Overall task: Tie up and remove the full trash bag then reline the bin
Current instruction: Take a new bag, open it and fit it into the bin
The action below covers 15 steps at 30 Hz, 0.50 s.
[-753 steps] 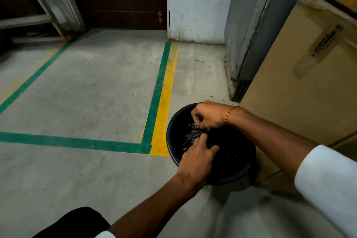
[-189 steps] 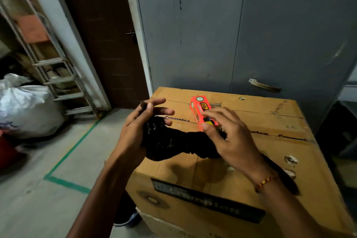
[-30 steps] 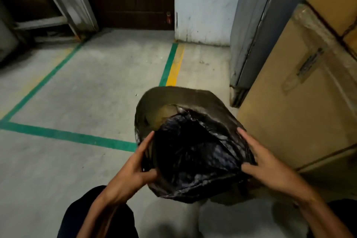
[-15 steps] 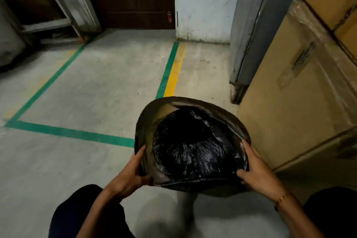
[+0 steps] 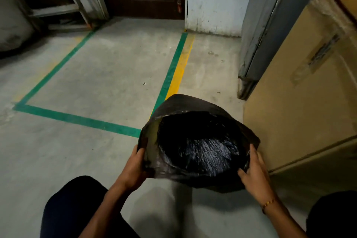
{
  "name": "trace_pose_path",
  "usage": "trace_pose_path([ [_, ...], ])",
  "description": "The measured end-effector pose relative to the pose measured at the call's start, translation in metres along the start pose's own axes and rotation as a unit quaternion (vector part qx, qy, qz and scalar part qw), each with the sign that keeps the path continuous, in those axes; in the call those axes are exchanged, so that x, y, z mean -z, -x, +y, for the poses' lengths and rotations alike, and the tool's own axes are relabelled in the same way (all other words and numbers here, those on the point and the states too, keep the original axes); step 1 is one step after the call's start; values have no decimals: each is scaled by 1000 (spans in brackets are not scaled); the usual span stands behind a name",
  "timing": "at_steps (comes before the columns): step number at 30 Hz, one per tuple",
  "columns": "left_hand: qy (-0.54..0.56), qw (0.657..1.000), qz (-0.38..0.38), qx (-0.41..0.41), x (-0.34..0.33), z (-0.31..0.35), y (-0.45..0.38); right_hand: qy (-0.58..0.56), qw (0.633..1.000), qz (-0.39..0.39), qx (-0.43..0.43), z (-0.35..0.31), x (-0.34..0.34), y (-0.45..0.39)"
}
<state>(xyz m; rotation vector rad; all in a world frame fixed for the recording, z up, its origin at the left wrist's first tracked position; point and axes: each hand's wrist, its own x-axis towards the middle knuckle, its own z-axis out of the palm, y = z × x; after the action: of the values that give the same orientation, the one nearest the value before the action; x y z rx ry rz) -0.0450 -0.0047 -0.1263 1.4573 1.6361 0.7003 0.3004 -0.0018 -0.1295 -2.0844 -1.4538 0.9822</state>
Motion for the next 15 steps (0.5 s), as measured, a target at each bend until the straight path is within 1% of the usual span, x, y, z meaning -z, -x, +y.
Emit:
trace_pose_path([
  [2, -72, 997, 14, 16, 0, -9, -3, -6, 1000, -28, -7, 12, -4, -9],
  [3, -87, 996, 4, 36, 0, -10, -5, -36, 998, -40, -14, 19, -6, -15],
  [4, -133, 991, 2, 33, 1, -11, -6, -62, 997, -44, -25, 21, -5, -17],
  [6, -156, 987, 18, 32, 6, -10, -11, -90, 995, -31, -34, 19, -2, -23],
  [7, -148, 988, 21, 47, 7, -10, -13, -89, 995, -21, -33, 21, -3, -30],
  [8, -117, 992, 24, 51, 10, -10, -17, -91, 995, -15, -33, 14, 0, -32],
  [9, -54, 995, 32, 73, 12, -8, -21, -97, 994, -7, -40, 17, -3, -41],
  [10, 33, 995, 34, 92, 14, -5, -26, -97, 994, -4, -49, 16, -5, -46],
  [12, 182, 976, 27, 118, 12, 7, -36, -130, 989, -8, -71, 11, -10, -53],
  [15, 248, 950, 68, 175, 0, 10, -54, -172, 982, -39, -61, 6, -21, -56],
])
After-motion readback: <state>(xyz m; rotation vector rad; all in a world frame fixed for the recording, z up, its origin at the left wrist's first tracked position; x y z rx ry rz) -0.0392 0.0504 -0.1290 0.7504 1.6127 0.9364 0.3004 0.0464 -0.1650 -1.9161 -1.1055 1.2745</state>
